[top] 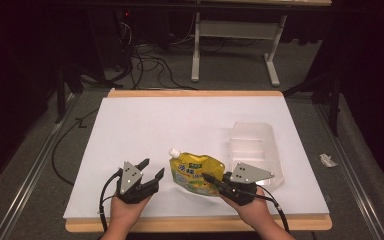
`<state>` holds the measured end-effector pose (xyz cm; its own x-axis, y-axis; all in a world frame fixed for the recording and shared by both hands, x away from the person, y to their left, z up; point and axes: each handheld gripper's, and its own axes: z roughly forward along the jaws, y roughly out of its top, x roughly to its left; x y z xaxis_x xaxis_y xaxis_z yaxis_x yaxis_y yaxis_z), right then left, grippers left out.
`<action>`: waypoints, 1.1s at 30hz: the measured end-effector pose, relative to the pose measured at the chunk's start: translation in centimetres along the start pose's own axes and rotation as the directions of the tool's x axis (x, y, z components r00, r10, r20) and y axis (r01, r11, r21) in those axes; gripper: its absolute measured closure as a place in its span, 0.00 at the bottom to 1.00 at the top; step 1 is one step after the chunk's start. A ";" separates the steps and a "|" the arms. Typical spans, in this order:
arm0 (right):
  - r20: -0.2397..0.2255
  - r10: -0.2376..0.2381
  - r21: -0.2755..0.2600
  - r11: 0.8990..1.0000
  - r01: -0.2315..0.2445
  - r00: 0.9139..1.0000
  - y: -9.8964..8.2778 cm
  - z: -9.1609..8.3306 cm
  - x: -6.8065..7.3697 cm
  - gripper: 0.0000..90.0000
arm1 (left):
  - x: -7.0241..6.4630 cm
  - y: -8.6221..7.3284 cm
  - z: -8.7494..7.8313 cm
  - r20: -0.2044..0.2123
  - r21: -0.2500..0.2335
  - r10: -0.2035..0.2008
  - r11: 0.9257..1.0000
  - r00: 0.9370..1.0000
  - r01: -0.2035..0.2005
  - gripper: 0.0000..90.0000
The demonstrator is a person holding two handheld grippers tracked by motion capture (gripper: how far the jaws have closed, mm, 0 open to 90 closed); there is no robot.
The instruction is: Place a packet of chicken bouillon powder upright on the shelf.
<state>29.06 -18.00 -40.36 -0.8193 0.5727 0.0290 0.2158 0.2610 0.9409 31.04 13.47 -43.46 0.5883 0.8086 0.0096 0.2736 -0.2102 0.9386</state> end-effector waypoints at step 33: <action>-0.016 -0.025 -0.078 0.997 0.024 1.000 2.2 -3.7 -0.9 1.00 | 0.2 -0.1 0.3 0.040 0.027 -0.020 0.999 0.999 0.019 0.34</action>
<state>28.32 -20.78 -37.13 -0.8327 0.5536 0.0106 0.1540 0.2132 0.9648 31.38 13.42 -43.63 0.6127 0.7900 -0.0234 0.3051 -0.2091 0.9291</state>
